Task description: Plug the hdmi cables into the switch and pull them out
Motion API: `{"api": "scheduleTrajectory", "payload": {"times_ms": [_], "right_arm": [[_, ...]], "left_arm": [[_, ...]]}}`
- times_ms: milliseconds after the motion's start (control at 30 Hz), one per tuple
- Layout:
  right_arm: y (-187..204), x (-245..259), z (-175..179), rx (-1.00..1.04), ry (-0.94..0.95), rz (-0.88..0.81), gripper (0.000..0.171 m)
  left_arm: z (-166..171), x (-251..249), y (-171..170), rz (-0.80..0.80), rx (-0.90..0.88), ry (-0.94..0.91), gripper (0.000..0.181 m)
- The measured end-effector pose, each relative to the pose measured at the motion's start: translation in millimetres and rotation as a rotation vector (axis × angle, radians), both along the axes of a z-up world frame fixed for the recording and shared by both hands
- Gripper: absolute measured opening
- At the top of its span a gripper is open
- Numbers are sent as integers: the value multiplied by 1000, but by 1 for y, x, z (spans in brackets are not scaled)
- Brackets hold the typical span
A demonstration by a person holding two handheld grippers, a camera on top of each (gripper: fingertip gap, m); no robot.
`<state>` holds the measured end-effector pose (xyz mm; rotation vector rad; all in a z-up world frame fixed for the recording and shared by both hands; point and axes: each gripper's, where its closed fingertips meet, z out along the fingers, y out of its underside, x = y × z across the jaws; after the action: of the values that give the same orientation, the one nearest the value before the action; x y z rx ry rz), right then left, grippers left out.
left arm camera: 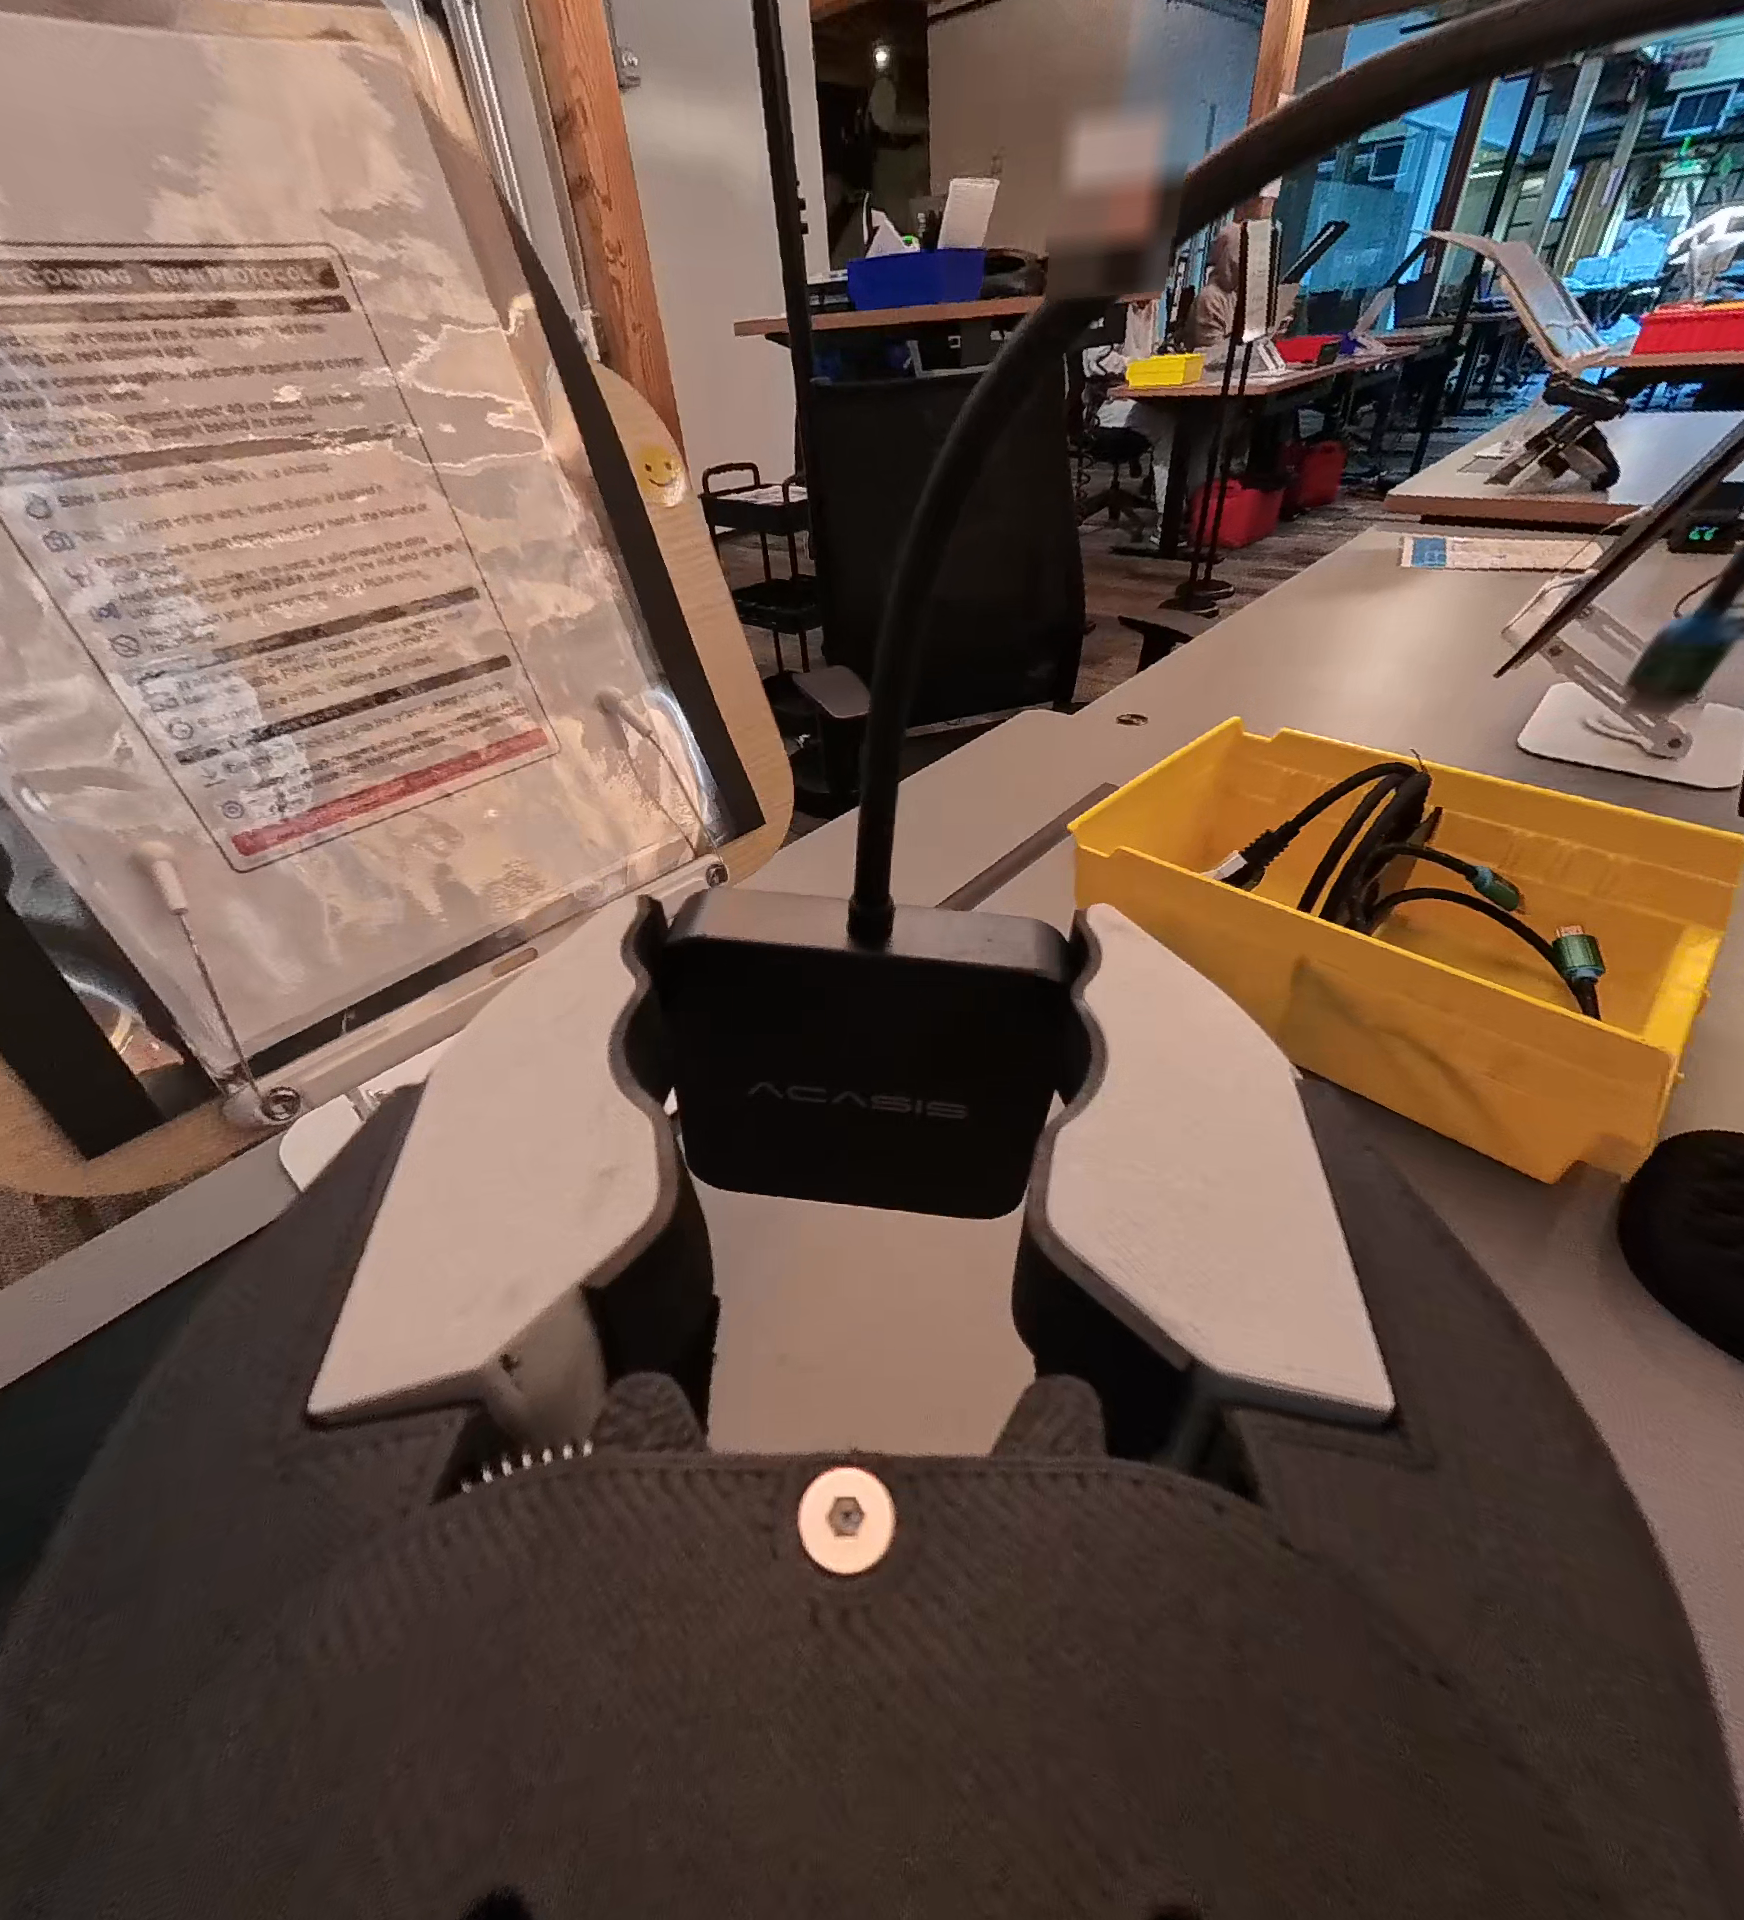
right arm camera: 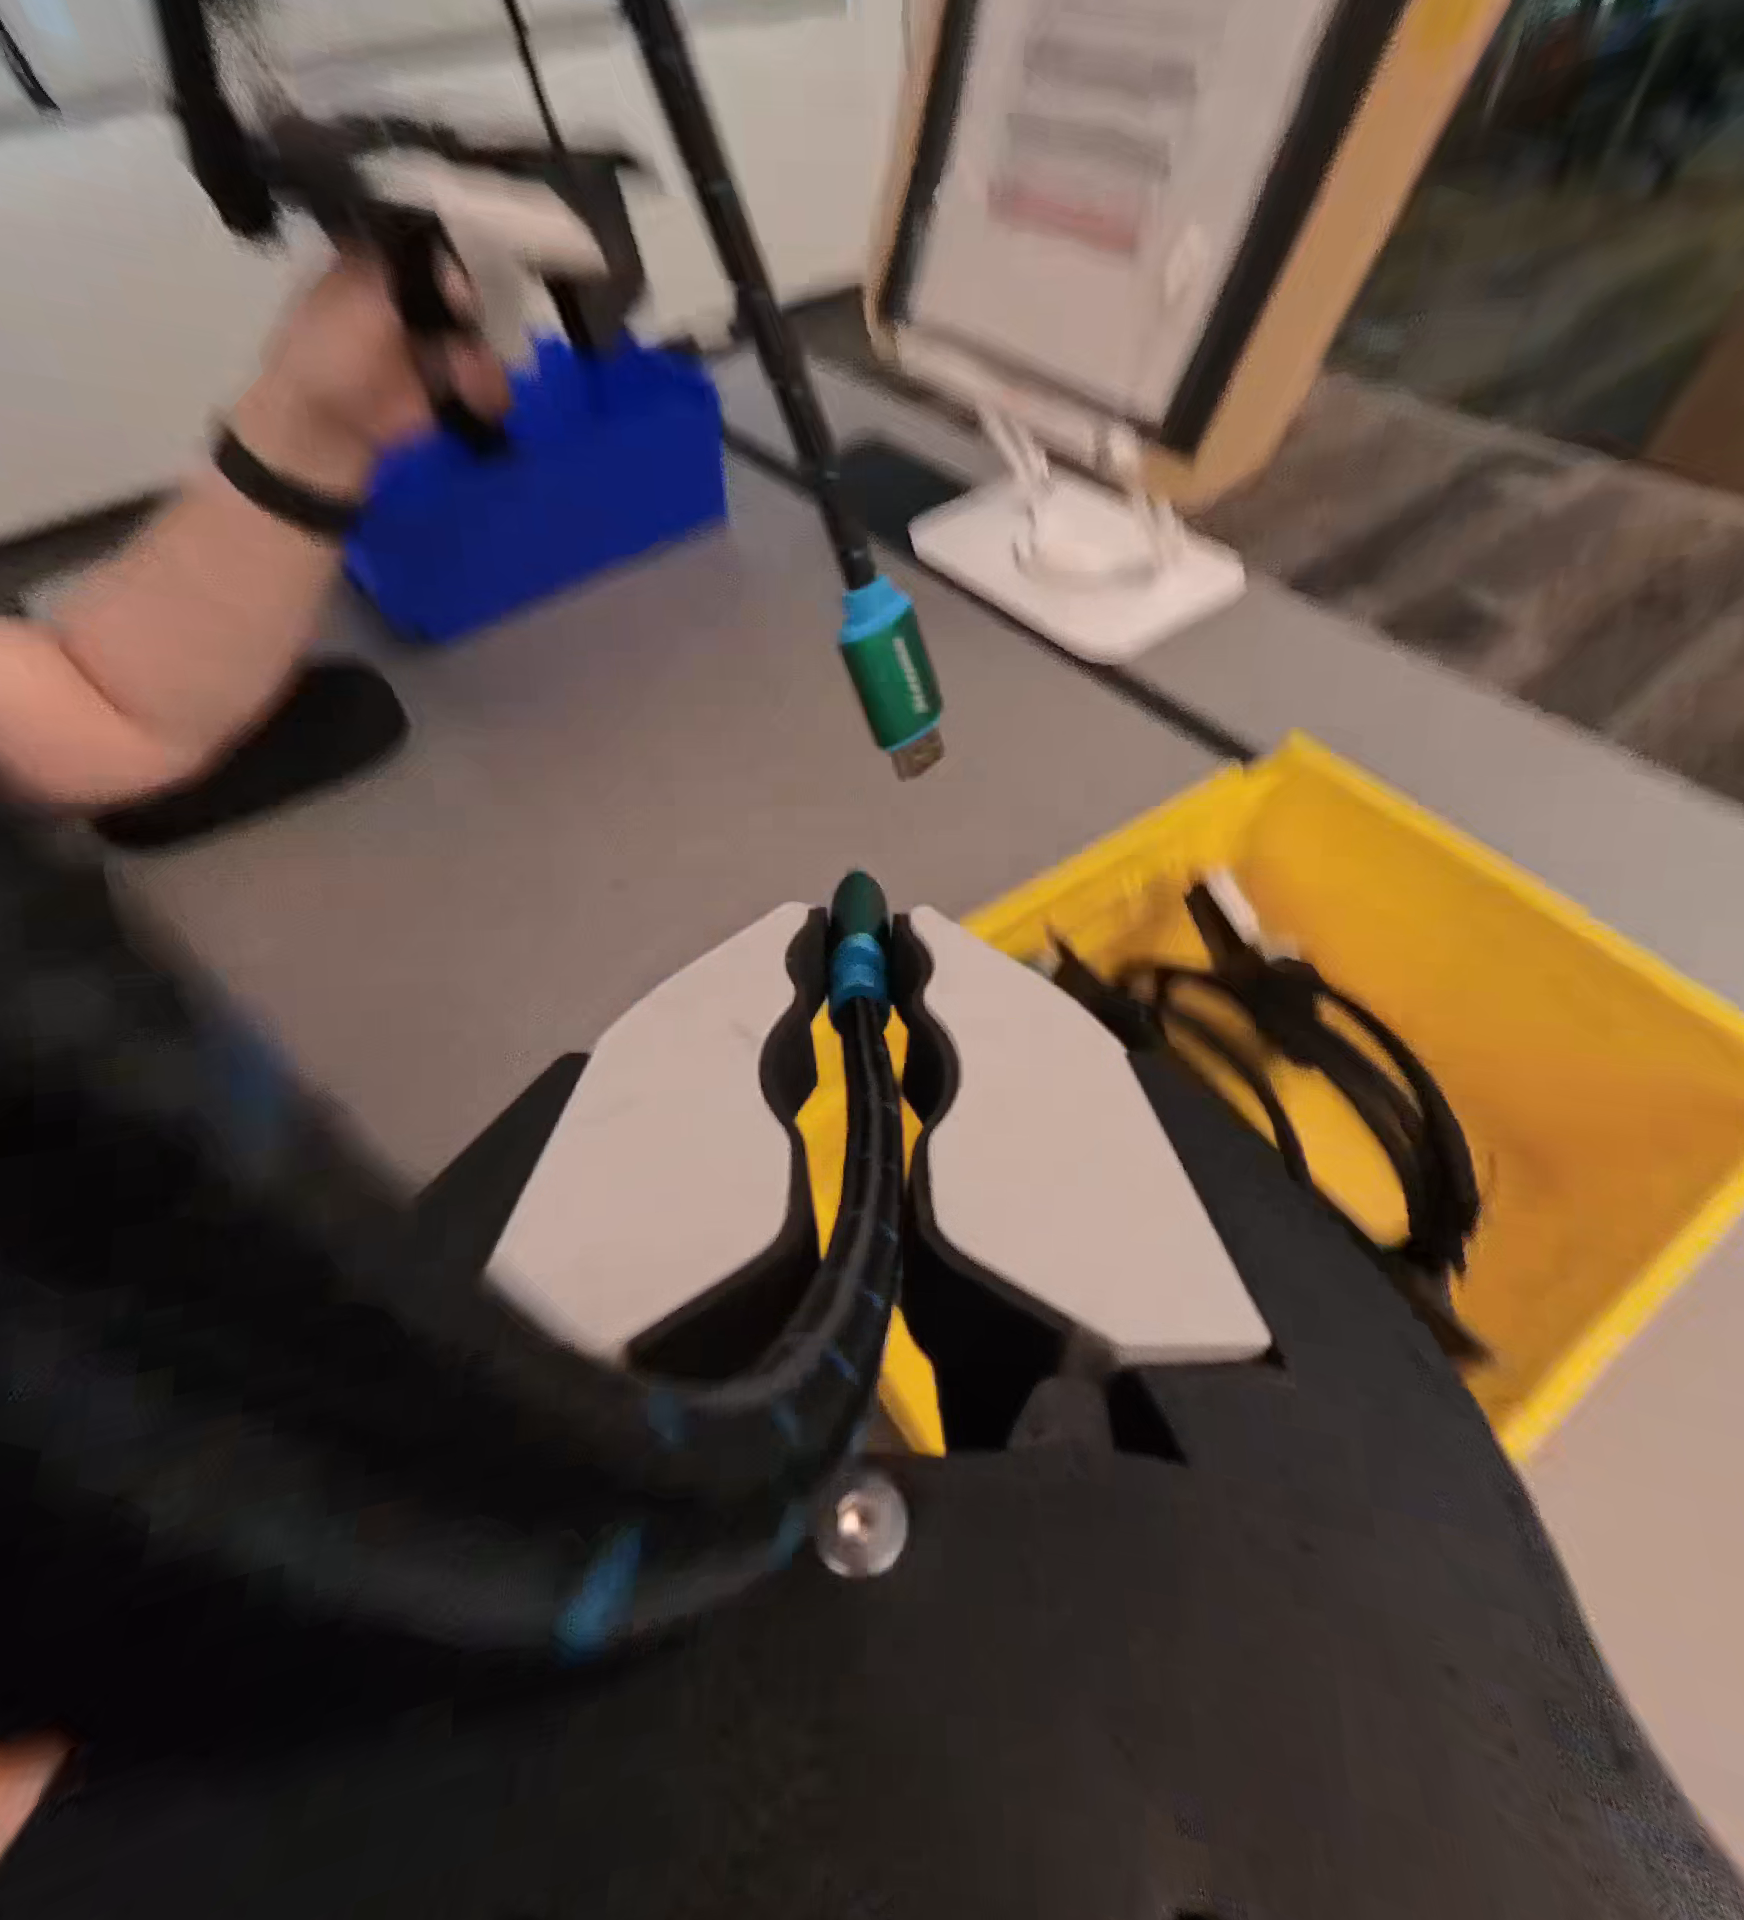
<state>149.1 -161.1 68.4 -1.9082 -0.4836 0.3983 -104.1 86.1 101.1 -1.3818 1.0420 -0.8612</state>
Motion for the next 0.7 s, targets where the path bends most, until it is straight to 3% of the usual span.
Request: {"api": "scheduleTrajectory", "payload": {"times_ms": [167,367,500,700], "right_arm": [[-5,30,-96,-466,2,-64,14],[-17,35,-158,-895,-53,-113,13],[-13,59,-173,-989,-6,-255,14],[3,95,-158,-820,-91,-433,16]], "left_arm": [[0,0,-3,-16,-12,0,72],[-1,5,-9,-32,1,18,72],[-2,7,-12,-44,0,23,72],[-1,8,-15,-55,1,23,72]]}}
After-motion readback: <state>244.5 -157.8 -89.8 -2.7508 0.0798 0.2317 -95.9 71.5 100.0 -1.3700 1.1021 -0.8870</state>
